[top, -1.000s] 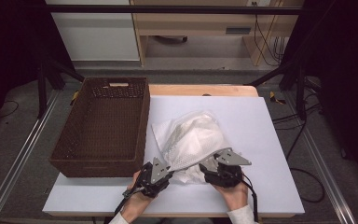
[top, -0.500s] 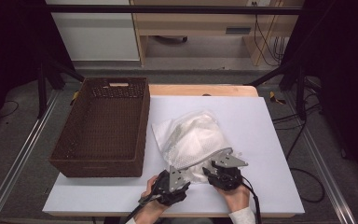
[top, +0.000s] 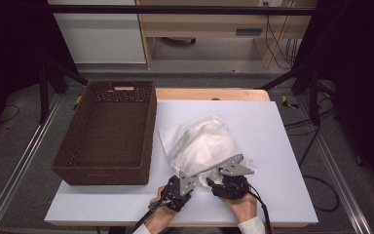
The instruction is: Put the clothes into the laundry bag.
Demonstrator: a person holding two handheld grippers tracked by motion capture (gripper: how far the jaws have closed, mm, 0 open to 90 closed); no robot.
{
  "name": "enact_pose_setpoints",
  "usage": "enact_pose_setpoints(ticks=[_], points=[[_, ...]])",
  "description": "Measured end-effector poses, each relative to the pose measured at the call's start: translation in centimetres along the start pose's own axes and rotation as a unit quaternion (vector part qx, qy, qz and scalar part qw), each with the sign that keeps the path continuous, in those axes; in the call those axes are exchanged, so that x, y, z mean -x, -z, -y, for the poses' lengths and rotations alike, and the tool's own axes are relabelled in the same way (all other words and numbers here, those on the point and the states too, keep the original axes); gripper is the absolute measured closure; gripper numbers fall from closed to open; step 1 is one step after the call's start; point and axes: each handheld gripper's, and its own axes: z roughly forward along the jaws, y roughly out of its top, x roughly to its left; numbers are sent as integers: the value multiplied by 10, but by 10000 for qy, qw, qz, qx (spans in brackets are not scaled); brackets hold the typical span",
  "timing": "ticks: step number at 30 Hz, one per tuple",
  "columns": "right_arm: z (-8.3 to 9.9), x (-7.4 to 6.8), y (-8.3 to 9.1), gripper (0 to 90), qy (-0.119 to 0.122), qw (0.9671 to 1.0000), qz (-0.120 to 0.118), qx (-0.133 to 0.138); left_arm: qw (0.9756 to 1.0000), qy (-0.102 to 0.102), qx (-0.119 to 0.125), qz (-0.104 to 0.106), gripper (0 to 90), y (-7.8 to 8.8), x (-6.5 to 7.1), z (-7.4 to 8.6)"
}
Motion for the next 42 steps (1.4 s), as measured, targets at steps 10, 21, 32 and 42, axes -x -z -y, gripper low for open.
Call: enact_pose_setpoints(ticks=[10,21,32,42], points=[[-19,5,-2,845,-177,9995,208,148,9997,-226,43,85,886,52,-7,29],[-27,-7,-24,668,-142,9998,24,144,9995,-61,289,143,543,48,-13,31],[-23,-12,-28,799,26,9999,77,65,9998,54,136,141,880,20,-7,31],[-39,-14,-54,836,-148,9987,471,140,9991,-214,-13,376,890,34,-2,36]])
